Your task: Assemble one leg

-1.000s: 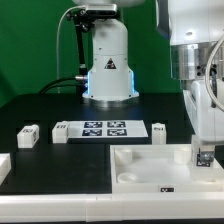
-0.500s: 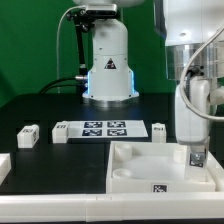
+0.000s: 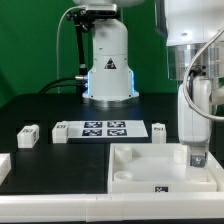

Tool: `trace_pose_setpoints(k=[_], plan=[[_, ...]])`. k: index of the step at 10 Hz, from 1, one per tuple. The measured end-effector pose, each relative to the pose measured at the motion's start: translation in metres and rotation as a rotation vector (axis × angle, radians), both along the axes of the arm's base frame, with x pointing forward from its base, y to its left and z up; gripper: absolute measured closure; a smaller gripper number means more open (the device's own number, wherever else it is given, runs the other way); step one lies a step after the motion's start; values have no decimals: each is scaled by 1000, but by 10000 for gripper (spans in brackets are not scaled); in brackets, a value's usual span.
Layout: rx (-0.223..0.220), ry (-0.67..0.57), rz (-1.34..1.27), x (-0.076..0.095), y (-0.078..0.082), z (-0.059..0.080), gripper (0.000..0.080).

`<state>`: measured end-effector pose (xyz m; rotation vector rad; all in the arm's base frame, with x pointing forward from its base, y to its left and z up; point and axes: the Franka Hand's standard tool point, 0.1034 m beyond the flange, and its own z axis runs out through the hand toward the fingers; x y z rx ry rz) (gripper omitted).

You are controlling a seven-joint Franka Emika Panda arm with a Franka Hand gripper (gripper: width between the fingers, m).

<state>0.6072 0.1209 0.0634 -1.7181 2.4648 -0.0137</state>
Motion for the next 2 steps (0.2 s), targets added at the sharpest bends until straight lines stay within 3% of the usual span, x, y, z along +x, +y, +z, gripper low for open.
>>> trace_pose_setpoints(k=[2], plan=[[0, 0, 3, 0, 0, 0, 153]])
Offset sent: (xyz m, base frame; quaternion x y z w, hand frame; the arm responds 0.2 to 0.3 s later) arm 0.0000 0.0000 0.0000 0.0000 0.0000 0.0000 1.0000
